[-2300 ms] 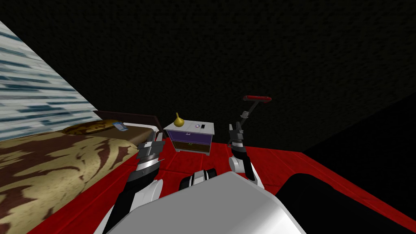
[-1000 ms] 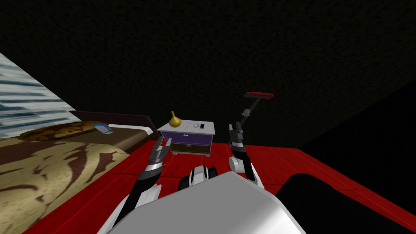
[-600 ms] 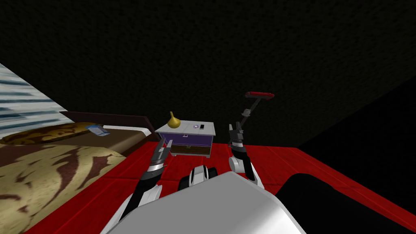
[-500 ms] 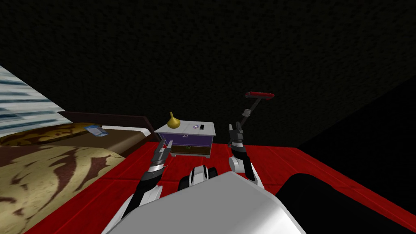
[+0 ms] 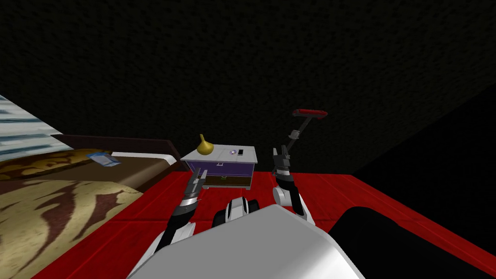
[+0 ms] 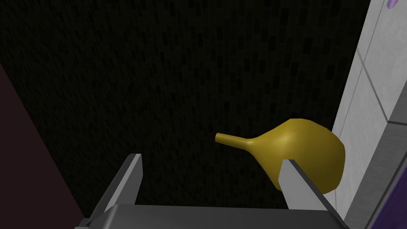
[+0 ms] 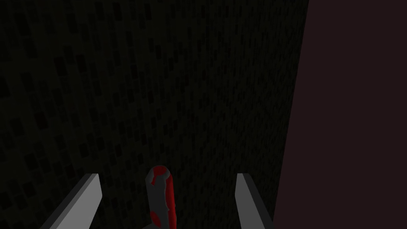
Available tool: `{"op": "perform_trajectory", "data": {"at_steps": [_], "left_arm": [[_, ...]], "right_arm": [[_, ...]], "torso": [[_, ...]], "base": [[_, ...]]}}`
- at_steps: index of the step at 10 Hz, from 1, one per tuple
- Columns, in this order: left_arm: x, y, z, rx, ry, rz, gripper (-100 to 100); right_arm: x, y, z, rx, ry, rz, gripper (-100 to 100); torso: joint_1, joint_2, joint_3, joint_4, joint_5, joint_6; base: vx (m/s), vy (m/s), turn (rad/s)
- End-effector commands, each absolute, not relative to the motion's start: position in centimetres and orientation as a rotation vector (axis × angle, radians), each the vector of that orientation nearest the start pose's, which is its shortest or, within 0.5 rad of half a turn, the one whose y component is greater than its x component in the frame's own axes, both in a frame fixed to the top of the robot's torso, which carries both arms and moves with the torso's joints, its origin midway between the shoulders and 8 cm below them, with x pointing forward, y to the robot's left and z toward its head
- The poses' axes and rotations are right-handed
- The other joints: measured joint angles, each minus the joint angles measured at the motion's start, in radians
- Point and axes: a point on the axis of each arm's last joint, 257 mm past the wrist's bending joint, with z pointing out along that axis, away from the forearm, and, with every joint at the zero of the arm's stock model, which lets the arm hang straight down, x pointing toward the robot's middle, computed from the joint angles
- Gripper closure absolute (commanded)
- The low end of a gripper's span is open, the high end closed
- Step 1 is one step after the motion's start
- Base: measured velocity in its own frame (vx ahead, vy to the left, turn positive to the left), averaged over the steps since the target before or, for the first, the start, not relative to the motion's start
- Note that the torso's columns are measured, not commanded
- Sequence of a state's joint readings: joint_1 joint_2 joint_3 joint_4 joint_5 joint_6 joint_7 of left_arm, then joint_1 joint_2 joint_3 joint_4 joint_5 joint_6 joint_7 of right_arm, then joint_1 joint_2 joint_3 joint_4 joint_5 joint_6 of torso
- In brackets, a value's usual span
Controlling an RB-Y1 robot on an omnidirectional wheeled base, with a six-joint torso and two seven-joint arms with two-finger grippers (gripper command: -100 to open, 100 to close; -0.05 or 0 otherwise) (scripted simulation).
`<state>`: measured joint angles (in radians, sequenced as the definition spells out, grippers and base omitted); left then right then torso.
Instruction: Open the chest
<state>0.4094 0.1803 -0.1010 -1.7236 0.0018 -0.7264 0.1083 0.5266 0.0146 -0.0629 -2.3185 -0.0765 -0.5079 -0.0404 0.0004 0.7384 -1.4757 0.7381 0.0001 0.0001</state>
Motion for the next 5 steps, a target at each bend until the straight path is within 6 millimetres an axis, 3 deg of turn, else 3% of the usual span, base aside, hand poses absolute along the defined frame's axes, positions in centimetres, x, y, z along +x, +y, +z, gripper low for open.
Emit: {"op": "perform_trajectory", "data": {"at_steps": [1,5], "left_arm": [[38.8,24.8,-17.8,-0.798,0.949,-1.423,-100],[38.7,24.8,-20.9,-0.812,0.976,-1.412,-100]], "right_arm": [[32.6,-31.1,3.6,0.699,0.522,1.319,0],[32.6,-31.1,3.6,0.699,0.521,1.319,0]], "torso": [[0.000,-0.001,-0.001,0.000,0.000,0.000],[0.000,0.000,0.000,0.000,0.000,0.000]], "base": [[0.053,0.016,-0.024],[0.063,0.016,-0.041]]}}
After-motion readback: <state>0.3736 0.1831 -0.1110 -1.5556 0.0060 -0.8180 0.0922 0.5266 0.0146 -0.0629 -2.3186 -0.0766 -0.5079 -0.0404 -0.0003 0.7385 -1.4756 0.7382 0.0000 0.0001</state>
